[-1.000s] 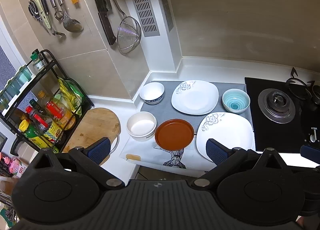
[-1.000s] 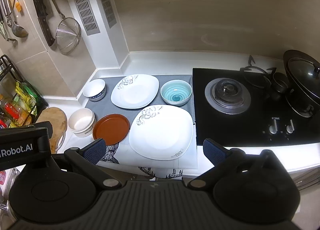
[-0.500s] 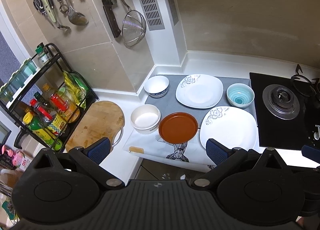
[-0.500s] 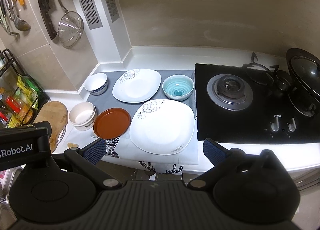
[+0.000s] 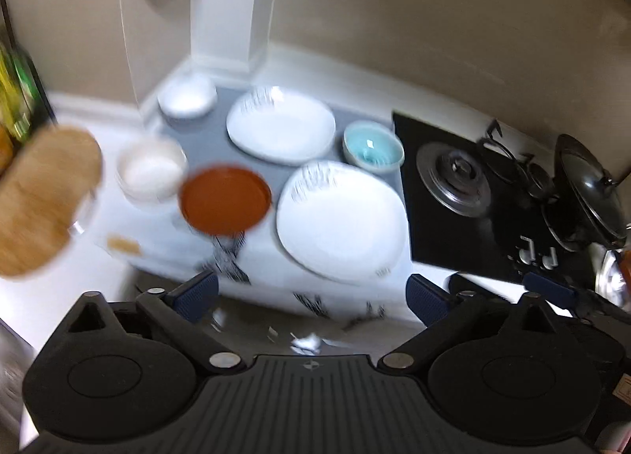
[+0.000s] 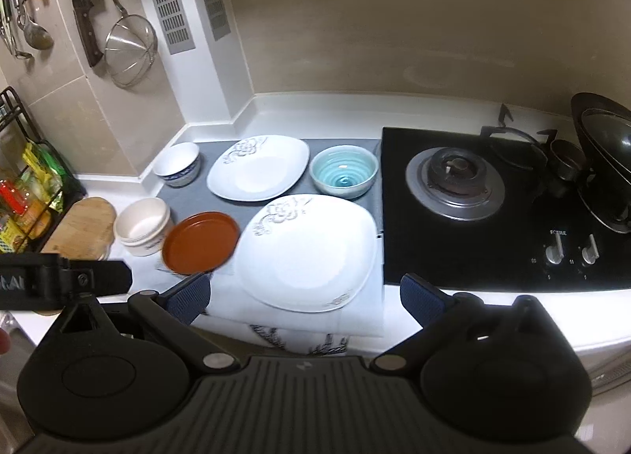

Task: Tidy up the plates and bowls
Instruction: 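Move both grippers down to the rim of the flower-print white plate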

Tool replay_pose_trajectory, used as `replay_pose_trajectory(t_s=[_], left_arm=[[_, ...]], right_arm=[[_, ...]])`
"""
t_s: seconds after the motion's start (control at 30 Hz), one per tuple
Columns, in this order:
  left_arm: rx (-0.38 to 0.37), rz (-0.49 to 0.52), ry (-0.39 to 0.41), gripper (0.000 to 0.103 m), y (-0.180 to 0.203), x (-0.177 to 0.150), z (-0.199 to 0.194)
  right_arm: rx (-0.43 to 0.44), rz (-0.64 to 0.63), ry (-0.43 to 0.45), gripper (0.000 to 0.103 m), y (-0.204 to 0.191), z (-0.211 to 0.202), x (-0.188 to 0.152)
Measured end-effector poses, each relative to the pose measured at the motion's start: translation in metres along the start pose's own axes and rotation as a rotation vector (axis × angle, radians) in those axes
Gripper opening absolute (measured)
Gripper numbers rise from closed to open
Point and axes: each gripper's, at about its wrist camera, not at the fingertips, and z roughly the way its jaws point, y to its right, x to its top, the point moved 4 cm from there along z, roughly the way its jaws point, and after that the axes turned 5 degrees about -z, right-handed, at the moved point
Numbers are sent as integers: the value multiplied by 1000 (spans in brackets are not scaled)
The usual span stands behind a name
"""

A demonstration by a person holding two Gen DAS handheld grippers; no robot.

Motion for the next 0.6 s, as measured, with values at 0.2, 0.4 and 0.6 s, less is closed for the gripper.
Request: replay_pose_trajectory(t_s=[0.2, 0.4, 0.6], left_arm=[[89, 2, -55, 91, -29, 14, 50], [1, -35, -150, 79, -50, 50, 111], [-113, -100, -265, 59, -63, 86, 184]], right_arm=[[110, 80, 63, 103, 40, 14, -6], [91, 103, 28, 103, 59, 54, -1], [190, 397, -104, 69, 83, 112, 5]])
